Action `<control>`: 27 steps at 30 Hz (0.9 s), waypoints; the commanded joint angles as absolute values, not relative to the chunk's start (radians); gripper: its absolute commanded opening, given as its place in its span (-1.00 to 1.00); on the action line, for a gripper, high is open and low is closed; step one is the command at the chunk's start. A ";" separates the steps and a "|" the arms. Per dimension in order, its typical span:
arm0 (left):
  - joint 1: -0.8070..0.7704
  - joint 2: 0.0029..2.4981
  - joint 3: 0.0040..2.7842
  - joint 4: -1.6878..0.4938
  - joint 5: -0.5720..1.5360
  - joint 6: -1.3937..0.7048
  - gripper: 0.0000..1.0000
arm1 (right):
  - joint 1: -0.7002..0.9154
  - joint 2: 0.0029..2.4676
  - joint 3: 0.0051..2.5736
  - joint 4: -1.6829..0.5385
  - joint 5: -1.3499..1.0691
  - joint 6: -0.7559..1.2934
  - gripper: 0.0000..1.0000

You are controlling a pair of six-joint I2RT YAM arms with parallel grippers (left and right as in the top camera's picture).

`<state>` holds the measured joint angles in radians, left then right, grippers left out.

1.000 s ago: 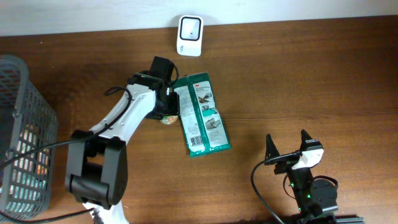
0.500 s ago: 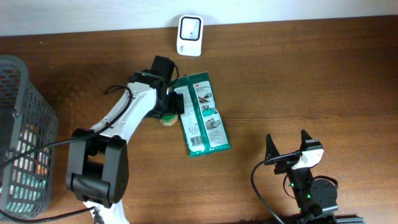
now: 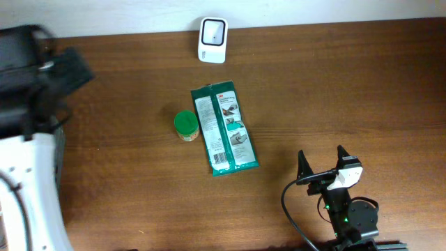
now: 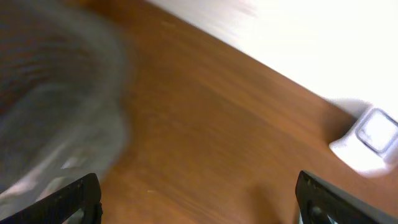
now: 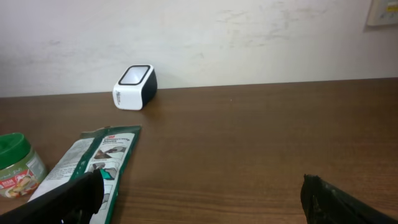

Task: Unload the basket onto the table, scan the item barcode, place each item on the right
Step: 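Grasp the white tube with gold cap from the basket, left gripper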

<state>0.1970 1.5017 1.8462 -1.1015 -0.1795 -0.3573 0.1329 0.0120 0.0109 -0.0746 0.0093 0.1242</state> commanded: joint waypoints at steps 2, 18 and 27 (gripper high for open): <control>0.500 1.473 1.848 -1.120 -0.159 -0.437 0.94 | 0.137 0.006 0.006 -0.082 0.011 0.120 0.97; 0.883 1.589 1.410 -0.841 -0.040 -0.085 0.84 | 0.137 0.006 0.006 -0.082 0.011 0.120 0.97; 0.883 1.795 1.384 -0.835 -0.014 0.191 0.89 | 0.137 0.006 0.006 -0.082 0.011 0.120 0.97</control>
<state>0.8783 1.7187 1.4109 -0.8276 -0.0452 0.0566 0.1329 0.0120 0.0109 -0.0750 0.0093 0.1246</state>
